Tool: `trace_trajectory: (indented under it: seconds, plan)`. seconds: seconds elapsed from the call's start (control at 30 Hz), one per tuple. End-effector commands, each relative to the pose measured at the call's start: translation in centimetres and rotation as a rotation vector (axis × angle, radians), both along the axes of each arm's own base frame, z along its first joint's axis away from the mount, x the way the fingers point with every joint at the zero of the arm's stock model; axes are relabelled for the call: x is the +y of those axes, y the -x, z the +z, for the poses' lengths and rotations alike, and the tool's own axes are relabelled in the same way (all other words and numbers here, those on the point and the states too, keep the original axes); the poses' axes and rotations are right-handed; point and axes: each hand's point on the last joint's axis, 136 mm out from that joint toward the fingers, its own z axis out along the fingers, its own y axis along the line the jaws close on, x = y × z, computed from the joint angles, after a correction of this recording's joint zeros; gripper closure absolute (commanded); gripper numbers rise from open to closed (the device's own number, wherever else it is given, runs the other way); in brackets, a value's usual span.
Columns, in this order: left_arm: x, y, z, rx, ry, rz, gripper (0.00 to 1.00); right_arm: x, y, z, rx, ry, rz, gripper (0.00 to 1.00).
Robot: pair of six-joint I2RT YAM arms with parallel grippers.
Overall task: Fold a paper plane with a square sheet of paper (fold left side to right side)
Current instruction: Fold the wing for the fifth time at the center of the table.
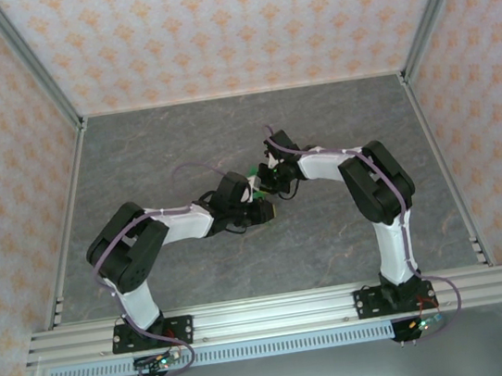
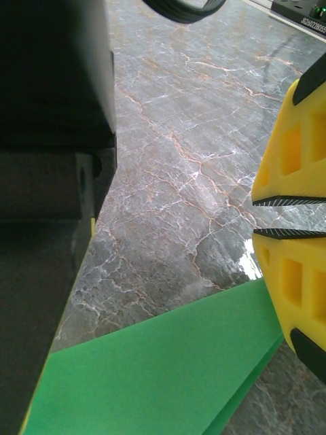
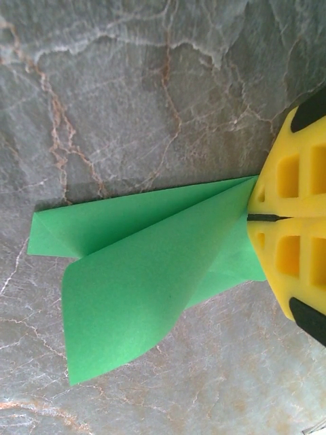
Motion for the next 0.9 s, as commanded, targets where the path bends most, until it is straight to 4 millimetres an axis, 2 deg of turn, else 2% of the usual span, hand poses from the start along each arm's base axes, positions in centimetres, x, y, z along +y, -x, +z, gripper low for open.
trace_trajectory:
  seconds: [0.0,0.47,0.87]
  plan:
    - [0.4,0.6,-1.6,0.035,-0.021,-0.003,0.8,-1.9,1.8,-2.3,0.073,0.092,-0.006,1.0]
    - [1.2,1.5,-1.5,0.036,-0.002,0.023,0.83,-1.8,1.8,-2.7,0.091,0.072,-0.026,1.0]
    - [0.9,1.6,-1.7,0.045,0.025,0.028,0.81,-1.7,2.0,-3.0,0.106,0.069,-0.025,1.0]
